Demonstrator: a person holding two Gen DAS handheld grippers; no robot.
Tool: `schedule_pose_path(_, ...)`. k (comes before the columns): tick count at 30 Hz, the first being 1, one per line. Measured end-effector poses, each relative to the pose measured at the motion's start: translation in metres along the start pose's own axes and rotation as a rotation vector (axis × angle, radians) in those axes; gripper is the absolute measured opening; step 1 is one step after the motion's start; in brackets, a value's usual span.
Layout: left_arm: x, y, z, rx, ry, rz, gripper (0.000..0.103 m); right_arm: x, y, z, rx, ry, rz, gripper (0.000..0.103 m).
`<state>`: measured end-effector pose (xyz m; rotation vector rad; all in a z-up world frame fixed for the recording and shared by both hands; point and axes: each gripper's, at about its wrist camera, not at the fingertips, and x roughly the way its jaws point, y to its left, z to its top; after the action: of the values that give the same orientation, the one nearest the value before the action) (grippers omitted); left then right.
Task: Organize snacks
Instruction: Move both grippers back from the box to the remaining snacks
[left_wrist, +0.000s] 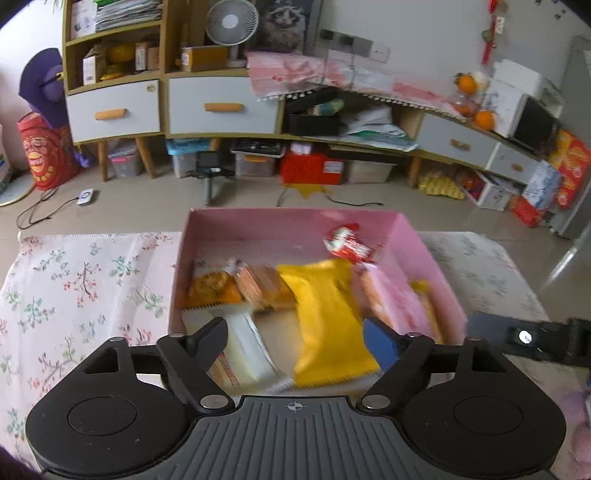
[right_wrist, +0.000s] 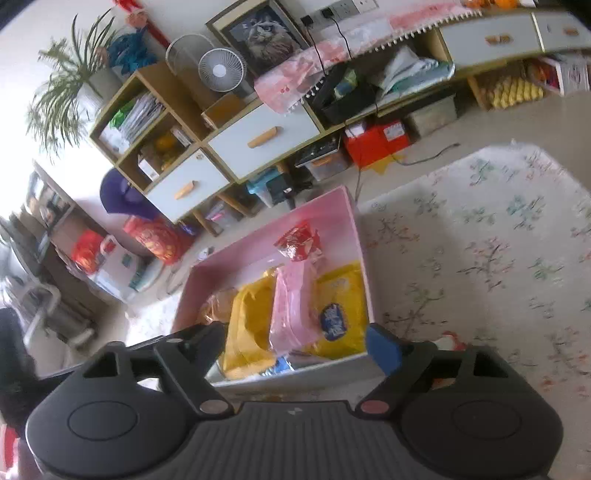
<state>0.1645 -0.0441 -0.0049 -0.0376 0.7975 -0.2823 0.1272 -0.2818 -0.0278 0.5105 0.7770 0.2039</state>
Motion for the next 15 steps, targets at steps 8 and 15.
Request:
schedule_pose_path(8, -0.054, -0.007, -0.031, 0.042, -0.011, 0.024, 0.094, -0.028, 0.010, -0.016, -0.023, -0.010, -0.030, 0.087)
schedule_pose_path(15, -0.091, -0.002, -0.056, 0.076, 0.010, 0.059, 0.098, -0.043, 0.022, -0.037, -0.117, -0.030, -0.076, 0.088)
